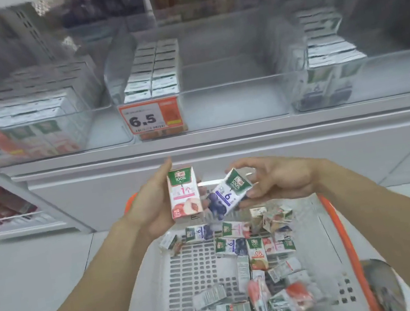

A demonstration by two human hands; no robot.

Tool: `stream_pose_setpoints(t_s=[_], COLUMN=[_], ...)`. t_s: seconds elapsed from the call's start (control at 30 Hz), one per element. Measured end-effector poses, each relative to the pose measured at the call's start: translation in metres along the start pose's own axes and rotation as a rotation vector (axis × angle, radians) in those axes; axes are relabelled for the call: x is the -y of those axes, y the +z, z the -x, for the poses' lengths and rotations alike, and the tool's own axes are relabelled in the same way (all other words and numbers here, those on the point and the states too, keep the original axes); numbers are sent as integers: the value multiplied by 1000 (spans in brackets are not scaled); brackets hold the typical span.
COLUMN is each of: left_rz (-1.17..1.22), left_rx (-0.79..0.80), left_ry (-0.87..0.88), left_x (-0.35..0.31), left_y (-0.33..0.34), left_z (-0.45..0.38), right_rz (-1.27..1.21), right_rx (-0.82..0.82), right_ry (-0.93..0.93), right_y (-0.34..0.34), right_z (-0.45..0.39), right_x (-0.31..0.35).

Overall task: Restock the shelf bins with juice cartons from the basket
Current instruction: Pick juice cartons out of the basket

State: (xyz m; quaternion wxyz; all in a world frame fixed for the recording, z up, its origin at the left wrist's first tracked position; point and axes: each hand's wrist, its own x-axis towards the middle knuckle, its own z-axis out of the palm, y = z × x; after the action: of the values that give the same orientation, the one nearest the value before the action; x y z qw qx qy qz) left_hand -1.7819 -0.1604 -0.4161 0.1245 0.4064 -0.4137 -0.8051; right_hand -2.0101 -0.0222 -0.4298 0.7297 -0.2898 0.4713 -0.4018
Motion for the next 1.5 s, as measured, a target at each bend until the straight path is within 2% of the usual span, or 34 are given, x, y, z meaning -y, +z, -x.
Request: stream_pose_setpoints(t_s=[0.1,0.17,0.33,0.47,0.6,0.73,0.83,0.9,0.97,1.1,1.2,1.3,1.5], left_rz=[-202,-336,-638,-580,-365,-220,-212,-222,-225,-197,-155,-122,-103], left_rx=[56,106,207,150,152,158,132,112,101,94,117,123,108], left_ry=[41,102,125,296,396,400,416,427,425,405,385,372,360], left_x=[-9,-16,-24,-34,-55,-72,-75,-74,-73,-75,-72,-72,-66], left_y=[45,69,125,173,218,239,242,238,232,217,207,204,212], left_z=[16,23,30,28,22,4,-8,-12,-16,-18,-15,-13,-14], right_rz=[-8,65,272,369,377,527,601,670,689,639,870,855,929], right_rx=[-91,-172,-372,-506,-732,-1069,-1314,-1397,-1401,-1276,-1318,-1337,-1213], right_ry=[-112,-135,-215,-293,-548,-798,-806,-714,-608,-449,-301,-261,-189], right_y=[2,6,3,-6,-25,-68,-126,-159,-184,-205,-207,-215,-217], right_z=[48,73,124,169,204,217,201,183,163,118,95,90,102], right_x=[13,18,44,74,106,134,158,171,184,204,212,210,193])
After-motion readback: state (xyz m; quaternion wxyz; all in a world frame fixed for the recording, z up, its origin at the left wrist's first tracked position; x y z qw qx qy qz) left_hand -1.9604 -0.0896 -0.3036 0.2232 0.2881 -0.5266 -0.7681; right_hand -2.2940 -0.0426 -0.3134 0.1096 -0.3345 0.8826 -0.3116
